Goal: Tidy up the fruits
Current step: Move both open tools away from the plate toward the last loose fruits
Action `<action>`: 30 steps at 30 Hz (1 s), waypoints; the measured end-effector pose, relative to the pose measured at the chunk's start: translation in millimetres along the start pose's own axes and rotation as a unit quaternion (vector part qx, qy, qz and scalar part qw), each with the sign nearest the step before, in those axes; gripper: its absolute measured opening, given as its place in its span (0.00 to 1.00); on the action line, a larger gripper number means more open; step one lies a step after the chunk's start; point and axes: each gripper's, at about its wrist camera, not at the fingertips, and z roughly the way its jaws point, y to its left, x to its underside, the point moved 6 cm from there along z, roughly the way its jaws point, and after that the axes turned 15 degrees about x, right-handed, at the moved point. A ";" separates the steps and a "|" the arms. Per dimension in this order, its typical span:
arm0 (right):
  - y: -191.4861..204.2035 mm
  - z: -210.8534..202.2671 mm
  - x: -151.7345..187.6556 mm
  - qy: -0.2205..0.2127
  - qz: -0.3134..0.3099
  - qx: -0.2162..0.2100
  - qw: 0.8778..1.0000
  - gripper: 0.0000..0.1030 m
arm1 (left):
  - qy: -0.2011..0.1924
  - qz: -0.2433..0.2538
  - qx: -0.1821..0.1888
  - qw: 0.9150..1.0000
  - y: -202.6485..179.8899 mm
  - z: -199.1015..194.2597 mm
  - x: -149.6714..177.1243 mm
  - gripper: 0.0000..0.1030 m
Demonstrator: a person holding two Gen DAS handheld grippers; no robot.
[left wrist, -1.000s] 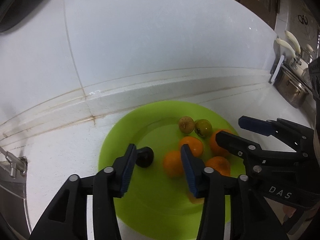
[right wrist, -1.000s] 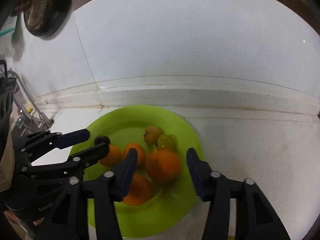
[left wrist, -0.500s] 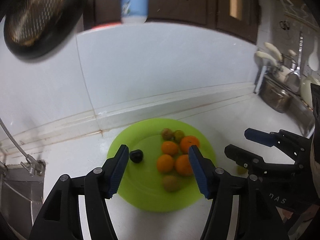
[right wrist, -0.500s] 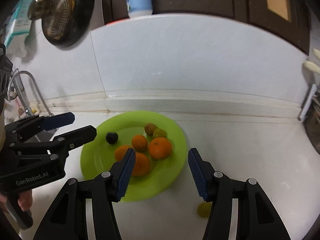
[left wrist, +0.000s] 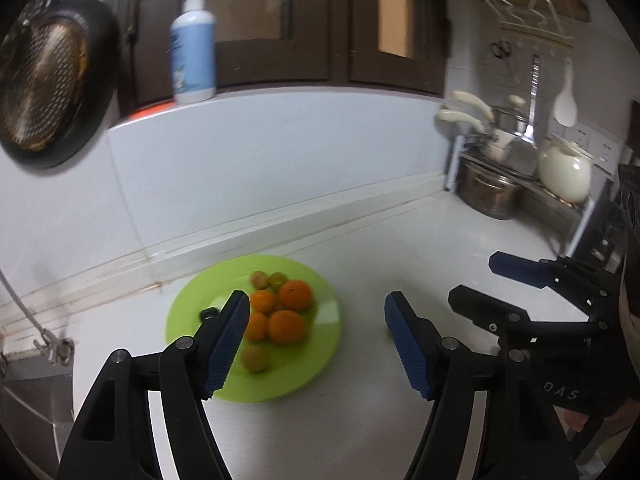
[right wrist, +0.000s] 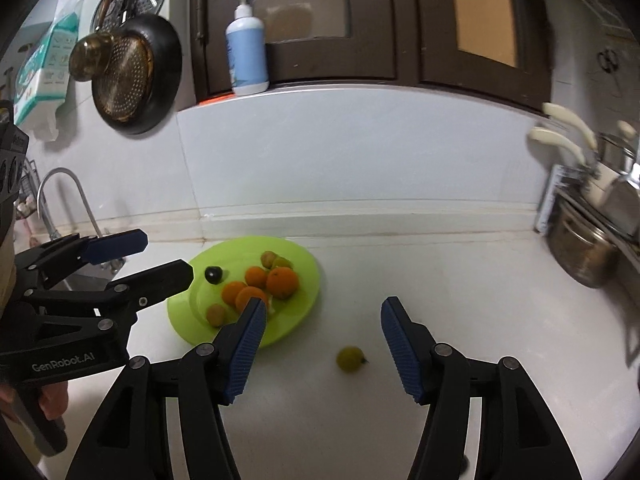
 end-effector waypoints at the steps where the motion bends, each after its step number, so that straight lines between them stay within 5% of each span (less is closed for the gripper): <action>1: -5.5 -4.2 2.3 -0.001 0.004 0.007 1.000 0.59 | 0.000 0.006 0.002 1.000 -4.5 0.7 0.1 0.67; 17: -73.2 -37.8 53.9 0.011 0.060 0.138 0.989 0.59 | 0.013 0.064 0.037 0.997 -54.1 27.6 17.6 0.68; 30: -92.3 -7.5 113.9 0.098 0.144 0.182 0.968 0.59 | 0.069 0.083 0.058 0.992 -53.3 86.5 40.3 0.67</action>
